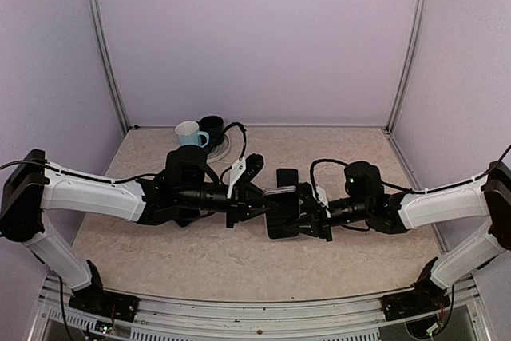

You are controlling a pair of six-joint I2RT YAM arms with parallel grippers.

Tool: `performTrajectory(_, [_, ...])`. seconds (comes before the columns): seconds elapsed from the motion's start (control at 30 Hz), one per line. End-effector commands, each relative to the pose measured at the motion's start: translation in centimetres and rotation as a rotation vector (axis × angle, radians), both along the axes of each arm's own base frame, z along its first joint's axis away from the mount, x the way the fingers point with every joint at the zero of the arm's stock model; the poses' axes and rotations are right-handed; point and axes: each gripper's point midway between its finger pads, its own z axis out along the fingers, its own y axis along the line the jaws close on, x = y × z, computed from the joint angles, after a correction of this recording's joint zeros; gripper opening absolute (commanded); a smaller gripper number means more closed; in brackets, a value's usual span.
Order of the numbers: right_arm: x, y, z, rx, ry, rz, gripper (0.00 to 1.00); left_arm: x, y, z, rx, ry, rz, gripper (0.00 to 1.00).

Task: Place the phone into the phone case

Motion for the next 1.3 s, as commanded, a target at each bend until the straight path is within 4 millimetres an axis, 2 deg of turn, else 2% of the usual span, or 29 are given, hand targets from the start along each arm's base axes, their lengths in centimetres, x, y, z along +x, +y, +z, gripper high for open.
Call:
performTrajectory(0.0, [-0.8,0.3,1.5,0.025,0.004,0.033,0.13,-0.4,-0.3,3.6,-0.092,-0.018,-0.011,0.0])
performTrajectory(0.1, [-0.8,0.4,3.0,0.055,0.015,0.03,0.06,-0.6,-0.2,3.6,-0.09,-0.015,-0.01,0.0])
performTrajectory(0.13, [-0.8,0.4,3.5,0.065,0.02,0.028,0.0,-0.6,-0.2,3.7,-0.091,-0.014,-0.009,0.0])
performTrajectory(0.2, [-1.0,0.6,4.8,0.088,0.022,0.034,0.0,-0.7,-0.1,3.7,-0.092,-0.016,-0.005,0.0])
performTrajectory(0.27, [-1.2,0.5,6.1,0.114,0.021,0.044,0.0,-0.9,0.0,4.1,-0.099,-0.02,-0.003,0.2])
performTrajectory(0.4, [-1.9,0.4,8.3,0.163,0.011,0.075,0.0,-1.0,0.5,4.2,-0.107,-0.052,0.015,0.69])
performTrajectory(0.47, [-2.0,0.3,9.6,0.186,0.001,0.076,0.0,-1.2,1.0,3.7,-0.098,-0.078,0.017,0.8])
performTrajectory(0.6, [-2.3,0.0,11.9,0.249,-0.027,0.075,0.0,-1.7,1.9,3.0,-0.119,-0.13,0.032,0.84])
performTrajectory(0.63, [-2.3,0.0,11.9,0.259,-0.025,0.067,0.0,-1.7,1.8,3.0,-0.133,-0.14,0.035,0.82])
performTrajectory(0.7, [-1.7,0.1,11.6,0.249,-0.01,0.038,0.0,-1.3,1.4,2.9,-0.135,-0.122,0.047,0.73])
performTrajectory(0.77, [-1.4,0.3,10.6,0.213,0.012,0.029,0.0,-0.8,0.8,2.8,-0.134,-0.098,0.058,0.58])
performTrajectory(0.83, [-1.9,0.3,10.2,0.211,0.033,0.055,0.0,-1.2,0.5,3.2,-0.16,-0.099,0.029,0.56])
performTrajectory(0.93, [-2.4,0.1,10.9,0.245,0.031,0.071,0.0,-2.2,0.3,3.0,-0.166,-0.097,-0.022,0.54])
performTrajectory(1.0, [-2.5,-0.2,12.0,0.277,-0.002,0.07,0.0,-2.3,0.4,1.9,-0.145,-0.083,-0.021,0.57])
performTrajectory(1.1, [-2.9,-0.5,13.8,0.33,-0.015,0.075,0.0,-2.5,1.0,1.4,-0.145,-0.085,-0.011,0.78])
performTrajectory(1.17, [-3.0,-0.5,14.6,0.35,-0.022,0.086,0.0,-2.5,1.3,1.9,-0.168,-0.101,-0.002,0.81])
performTrajectory(1.27, [-3.7,-0.6,15.6,0.384,-0.031,0.125,0.0,-2.4,1.2,3.5,-0.234,-0.113,0.008,0.79])
